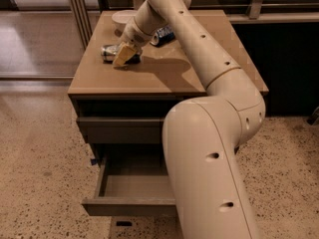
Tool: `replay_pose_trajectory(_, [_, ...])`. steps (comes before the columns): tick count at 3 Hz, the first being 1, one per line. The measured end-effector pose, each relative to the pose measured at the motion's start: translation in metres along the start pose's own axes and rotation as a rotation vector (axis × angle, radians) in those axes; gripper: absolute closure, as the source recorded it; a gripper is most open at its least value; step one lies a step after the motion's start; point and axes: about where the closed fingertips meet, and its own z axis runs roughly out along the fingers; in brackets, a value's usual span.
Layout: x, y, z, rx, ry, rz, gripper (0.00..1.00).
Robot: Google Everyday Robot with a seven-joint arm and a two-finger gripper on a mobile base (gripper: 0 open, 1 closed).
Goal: Place redbull can into middle drawer
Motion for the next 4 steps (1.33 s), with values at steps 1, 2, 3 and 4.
replay_pose_trajectory(1, [0.000, 0.000, 0.000, 0.000, 0.000, 0.000, 0.64])
replay_pose_trajectory(2, [0.000, 0.000, 0.000, 0.000, 0.000, 0.000, 0.88])
replay_pose_trajectory(3, [-0.003, 0.017, -0.009, -0.052, 0.011, -0.005, 1.00])
replay_pose_trajectory(4, [-0.010, 0.028, -0.056, -0.013, -0.022, -0.004, 1.00])
